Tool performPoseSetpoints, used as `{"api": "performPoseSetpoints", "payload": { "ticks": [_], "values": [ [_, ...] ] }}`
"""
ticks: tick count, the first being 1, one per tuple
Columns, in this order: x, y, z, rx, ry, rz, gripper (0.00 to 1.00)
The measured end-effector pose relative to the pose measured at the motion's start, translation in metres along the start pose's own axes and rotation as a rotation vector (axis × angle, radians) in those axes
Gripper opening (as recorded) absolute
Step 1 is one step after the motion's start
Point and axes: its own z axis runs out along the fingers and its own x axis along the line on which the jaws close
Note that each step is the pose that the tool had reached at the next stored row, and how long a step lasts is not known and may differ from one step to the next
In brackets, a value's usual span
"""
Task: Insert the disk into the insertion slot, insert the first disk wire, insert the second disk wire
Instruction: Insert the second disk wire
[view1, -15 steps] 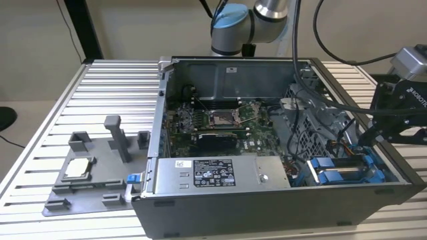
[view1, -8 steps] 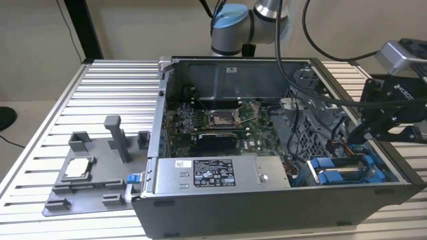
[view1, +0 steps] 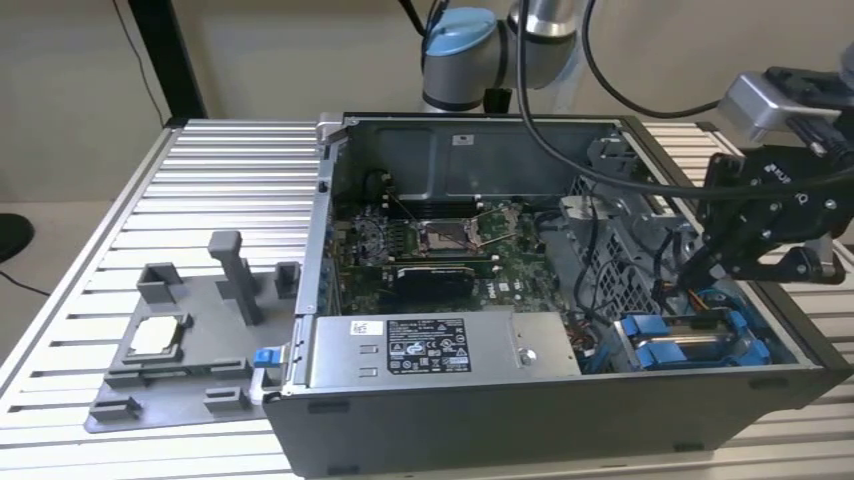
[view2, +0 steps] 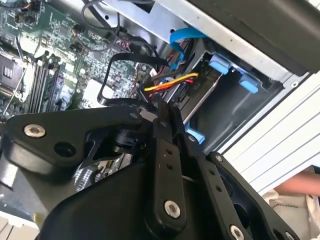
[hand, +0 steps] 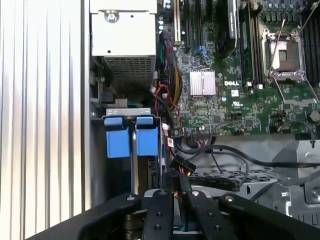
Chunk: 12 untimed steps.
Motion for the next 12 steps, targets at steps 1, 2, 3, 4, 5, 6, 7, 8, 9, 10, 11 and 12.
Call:
{"api": "performPoseSetpoints", "payload": {
  "ticks": [1,2,3,4,5,6,7,8,9,10,11,12],
  "values": [
    [0.0001,0.0014,0.0002,0.0099,0.0003,-0.001,0.0],
    [0.0001,0.0025,0.0003,0.026,-0.0001,-0.002,0.0],
    [0.0002,0.0034,0.0004,0.0444,-0.0007,-0.003,0.0],
    [0.0003,0.0043,0.0005,0.0623,-0.0014,-0.005,0.0],
    [0.0005,0.0056,0.0008,0.0806,-0.0021,-0.006,0.0],
    [0.0014,0.0074,0.001,0.0941,-0.0026,-0.007,0.0],
    [0.003,0.0095,0.0013,0.1026,-0.003,-0.008,0.0],
    [0.0048,0.0116,0.0014,0.109,-0.003,-0.008,0.0],
    [0.007,0.0135,0.0015,0.1144,-0.0032,-0.009,0.0],
    [0.0093,0.0153,0.0017,0.1196,-0.0034,-0.009,0.0],
    [0.0113,0.0162,0.0023,0.1236,-0.0034,-0.01,0.0],
    [0.0126,0.0162,0.0035,0.1265,-0.0036,-0.01,0.0]
  ]
}}
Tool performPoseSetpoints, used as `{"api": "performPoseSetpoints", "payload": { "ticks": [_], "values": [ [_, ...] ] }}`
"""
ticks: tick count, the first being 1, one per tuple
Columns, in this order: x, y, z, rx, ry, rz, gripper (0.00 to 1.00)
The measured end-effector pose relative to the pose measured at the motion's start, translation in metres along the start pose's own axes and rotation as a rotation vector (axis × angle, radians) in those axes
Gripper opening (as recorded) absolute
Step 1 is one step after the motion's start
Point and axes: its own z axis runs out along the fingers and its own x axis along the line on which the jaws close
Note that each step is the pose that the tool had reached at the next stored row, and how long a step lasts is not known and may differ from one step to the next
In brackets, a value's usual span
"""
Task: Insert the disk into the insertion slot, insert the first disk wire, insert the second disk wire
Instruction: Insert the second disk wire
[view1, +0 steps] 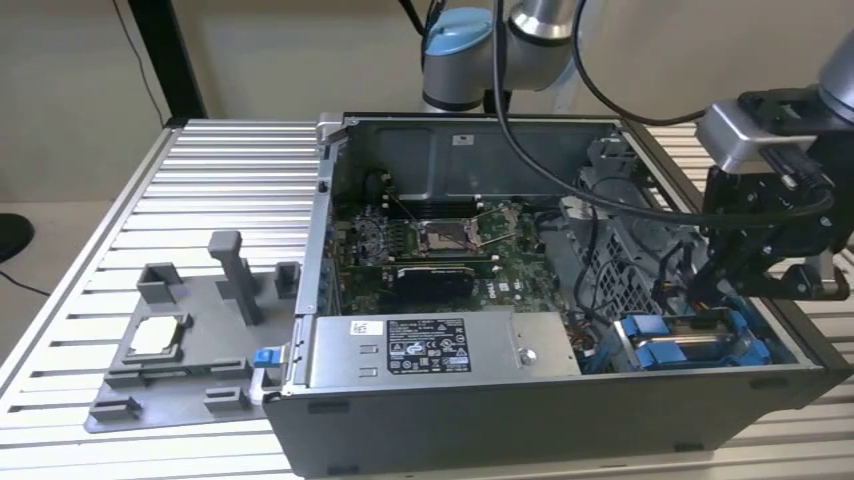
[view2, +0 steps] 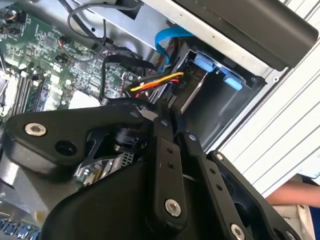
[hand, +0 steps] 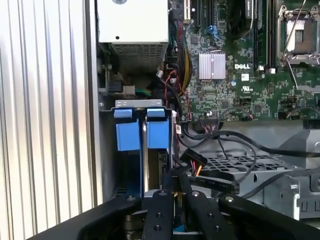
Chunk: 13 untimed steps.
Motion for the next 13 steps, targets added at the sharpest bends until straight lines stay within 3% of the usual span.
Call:
{"api": "performPoseSetpoints", "payload": {
  "ticks": [3,9,13],
  "values": [
    [0.0008,0.0004,0.0045,0.0081,-0.0003,-0.001,0.0],
    [0.0008,0.0005,0.0048,0.0091,-0.0004,-0.001,0.0],
    [0.0008,0.0004,0.0054,0.0166,-0.0006,-0.004,0.0]
  ]
}}
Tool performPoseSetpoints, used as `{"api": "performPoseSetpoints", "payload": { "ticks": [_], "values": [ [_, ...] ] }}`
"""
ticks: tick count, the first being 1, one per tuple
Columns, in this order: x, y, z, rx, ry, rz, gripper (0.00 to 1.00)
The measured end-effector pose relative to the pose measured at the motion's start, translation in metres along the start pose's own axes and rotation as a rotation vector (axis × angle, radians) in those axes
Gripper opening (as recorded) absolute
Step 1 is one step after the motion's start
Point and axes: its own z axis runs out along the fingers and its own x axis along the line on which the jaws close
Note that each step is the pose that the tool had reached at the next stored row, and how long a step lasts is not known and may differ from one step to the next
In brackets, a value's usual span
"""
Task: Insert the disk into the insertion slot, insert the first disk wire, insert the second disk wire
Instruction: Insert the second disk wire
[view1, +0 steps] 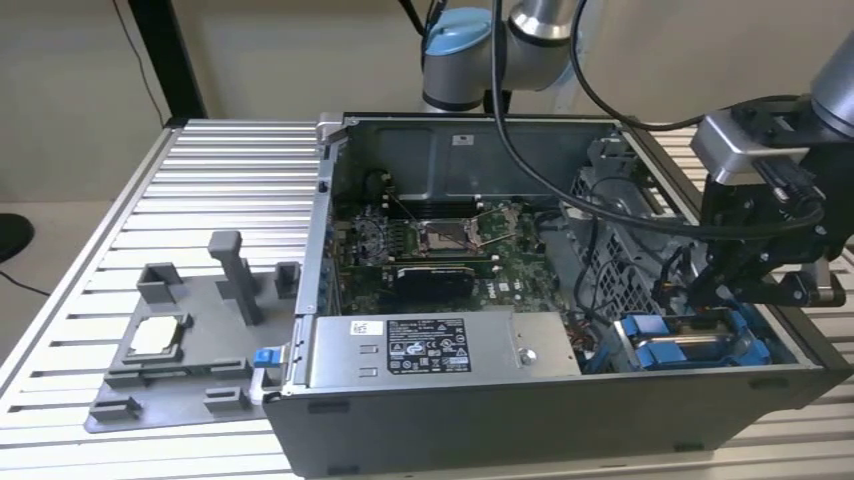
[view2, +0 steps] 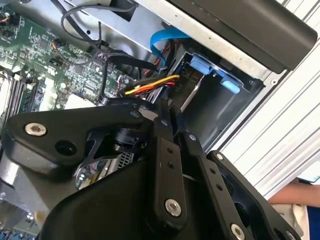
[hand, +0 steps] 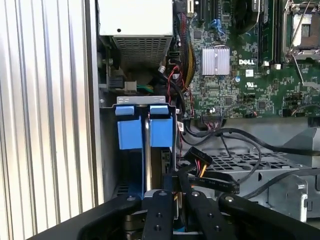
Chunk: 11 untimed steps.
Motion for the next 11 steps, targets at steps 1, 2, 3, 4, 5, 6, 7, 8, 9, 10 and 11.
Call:
{"api": "performPoseSetpoints", "payload": {
  "ticks": [1,2,3,4,5,6,7,8,9,10,11],
  "values": [
    [0.0,0.0,0.0003,0.0014,-0.0001,-0.001,0.0],
    [0.0001,0.0,0.0007,0.0022,-0.0001,-0.001,0.0],
    [0.0001,0.0,0.001,0.0022,-0.0002,-0.002,0.0],
    [0.0003,0.0,0.0012,0.0022,0.0,-0.002,0.0],
    [0.0005,0.0,0.0015,0.0022,-0.0002,-0.002,0.0],
    [0.0007,0.0,0.0018,0.0022,-0.0002,-0.002,0.0],
    [0.0009,0.0,0.002,0.0022,-0.0001,-0.003,0.0],
    [0.0011,0.0,0.0023,0.0021,0.0,-0.003,0.0],
    [0.0012,0.0,0.0026,0.0021,0.0001,-0.004,0.0],
    [0.0013,0.0,0.003,0.0021,0.0,-0.004,0.0],
    [0.0014,0.0,0.0035,0.002,-0.0002,-0.004,0.0]
  ]
}}
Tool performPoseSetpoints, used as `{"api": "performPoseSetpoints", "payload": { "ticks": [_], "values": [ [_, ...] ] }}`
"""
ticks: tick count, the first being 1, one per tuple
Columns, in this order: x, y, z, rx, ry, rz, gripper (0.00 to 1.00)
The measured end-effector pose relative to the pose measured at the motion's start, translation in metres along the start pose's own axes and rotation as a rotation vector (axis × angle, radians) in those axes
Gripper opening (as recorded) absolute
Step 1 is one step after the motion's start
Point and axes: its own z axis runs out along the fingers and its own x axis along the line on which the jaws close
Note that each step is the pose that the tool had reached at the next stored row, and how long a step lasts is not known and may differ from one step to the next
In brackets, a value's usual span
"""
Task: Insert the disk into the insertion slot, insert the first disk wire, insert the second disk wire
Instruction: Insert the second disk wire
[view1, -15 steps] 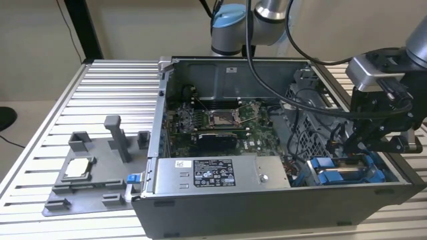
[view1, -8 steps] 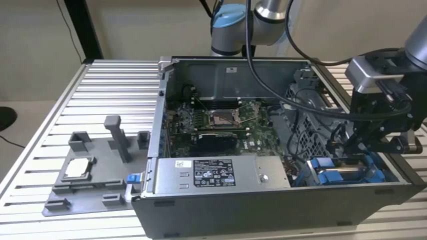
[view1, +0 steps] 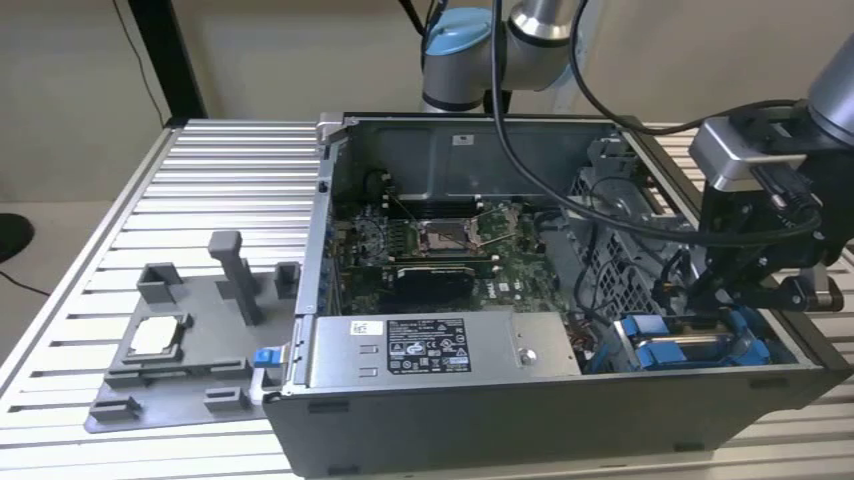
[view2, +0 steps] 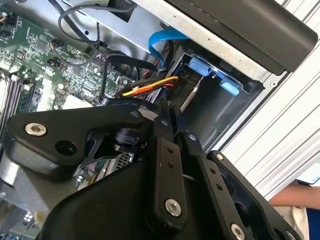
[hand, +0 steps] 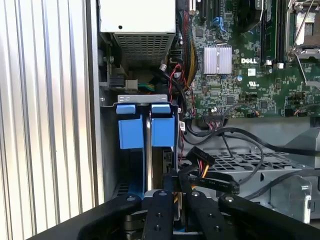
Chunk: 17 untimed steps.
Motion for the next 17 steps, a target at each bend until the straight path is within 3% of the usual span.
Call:
{"api": "performPoseSetpoints", "payload": {
  "ticks": [6,9,13,15,17],
  "values": [
    [0.0006,-0.0001,0.0021,0.0006,0.0002,-0.002,0.0],
    [0.0012,0.0008,0.0029,0.0047,-0.0001,-0.003,0.0],
    [0.0014,0.0066,0.0032,0.0192,-0.0004,-0.004,0.0],
    [0.0015,0.0095,0.0033,0.0308,-0.0007,-0.005,0.0],
    [0.0016,0.0117,0.0035,0.0469,-0.0012,-0.007,0.0]
  ]
}}
